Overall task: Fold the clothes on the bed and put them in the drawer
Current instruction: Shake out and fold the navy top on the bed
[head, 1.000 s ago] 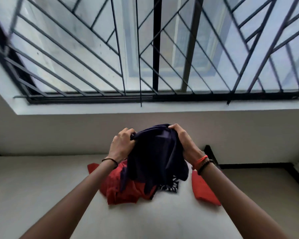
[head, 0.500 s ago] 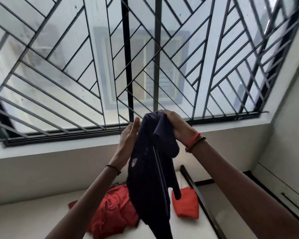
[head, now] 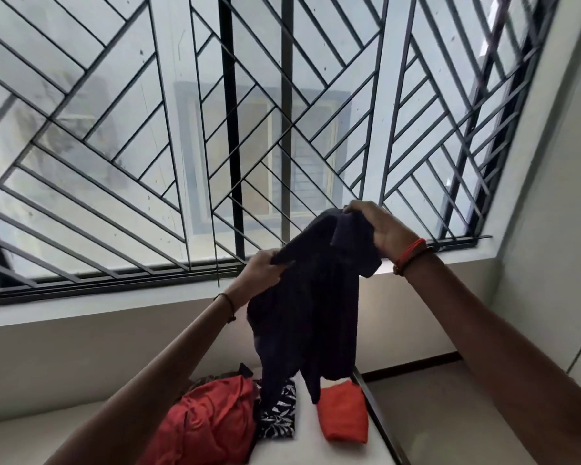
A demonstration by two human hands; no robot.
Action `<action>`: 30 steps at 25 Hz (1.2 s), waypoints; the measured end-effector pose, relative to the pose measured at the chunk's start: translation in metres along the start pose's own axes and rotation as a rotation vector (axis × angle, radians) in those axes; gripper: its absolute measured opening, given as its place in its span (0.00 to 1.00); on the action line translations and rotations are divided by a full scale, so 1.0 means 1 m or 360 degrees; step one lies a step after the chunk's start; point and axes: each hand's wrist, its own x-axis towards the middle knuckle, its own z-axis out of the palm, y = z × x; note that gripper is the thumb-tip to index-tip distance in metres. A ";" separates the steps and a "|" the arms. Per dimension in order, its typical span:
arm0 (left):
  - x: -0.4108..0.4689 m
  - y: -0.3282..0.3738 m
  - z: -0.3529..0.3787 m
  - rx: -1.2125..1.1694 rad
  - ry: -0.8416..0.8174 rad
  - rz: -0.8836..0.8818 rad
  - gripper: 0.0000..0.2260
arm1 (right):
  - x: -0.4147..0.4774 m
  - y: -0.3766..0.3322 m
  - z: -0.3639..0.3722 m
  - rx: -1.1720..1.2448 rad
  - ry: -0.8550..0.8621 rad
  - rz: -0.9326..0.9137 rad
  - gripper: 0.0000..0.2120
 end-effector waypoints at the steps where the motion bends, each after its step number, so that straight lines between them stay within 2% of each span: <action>1: 0.006 0.002 0.001 -0.0028 0.0073 -0.0005 0.06 | 0.004 0.001 -0.011 -0.0094 0.0062 -0.0024 0.07; 3: 0.017 0.012 0.003 -0.0056 0.0214 -0.0011 0.12 | 0.009 0.009 -0.028 -0.0340 0.0178 -0.0032 0.07; 5: 0.029 0.018 0.009 -0.0031 0.0235 -0.0040 0.19 | 0.013 0.024 -0.037 -0.0786 0.0191 -0.0070 0.08; 7: 0.039 0.022 0.018 0.0095 0.0165 -0.0092 0.18 | 0.011 0.040 -0.034 -0.1160 0.0237 -0.0297 0.07; 8: 0.045 0.024 0.024 0.0154 0.0107 -0.0122 0.15 | 0.005 0.046 -0.031 -0.1152 0.0213 -0.0441 0.08; 9: 0.051 0.026 0.028 0.0203 0.0047 -0.0157 0.13 | -0.003 0.051 -0.025 -0.1020 0.0075 -0.0540 0.11; 11: 0.055 0.030 0.036 0.0254 -0.0081 -0.0195 0.11 | -0.020 0.061 -0.018 -0.0835 -0.0335 -0.0587 0.16; 13: 0.056 0.030 0.040 0.0259 -0.0225 -0.0242 0.16 | -0.025 0.074 -0.020 -0.0877 -0.0514 -0.0574 0.21; 14: 0.054 0.030 0.040 0.0266 -0.0307 -0.0252 0.18 | -0.025 0.081 -0.023 -0.0855 -0.0518 -0.0549 0.20; 17: 0.046 0.031 0.035 0.0240 -0.0664 -0.0226 0.23 | -0.026 0.090 -0.030 -0.0644 -0.0488 -0.0468 0.06; 19: 0.036 0.029 0.025 0.0140 -0.0937 -0.0264 0.25 | -0.027 0.087 -0.036 -0.0585 -0.0490 -0.0444 0.10; 22: 0.016 0.010 0.015 0.0131 -0.1200 -0.0292 0.16 | -0.024 0.076 -0.045 -0.0567 -0.0378 -0.0468 0.09; 24: 0.006 -0.015 0.011 0.0275 -0.1200 -0.0362 0.14 | -0.025 0.066 -0.047 -0.0492 -0.0259 -0.0483 0.09; 27: -0.001 -0.049 0.010 0.0443 -0.1041 -0.0450 0.19 | -0.024 0.053 -0.055 -0.0447 -0.0097 -0.0526 0.10; 30: -0.005 -0.064 0.004 0.0403 -0.0709 -0.0344 0.10 | -0.017 0.042 -0.077 -0.0649 0.0006 -0.0531 0.10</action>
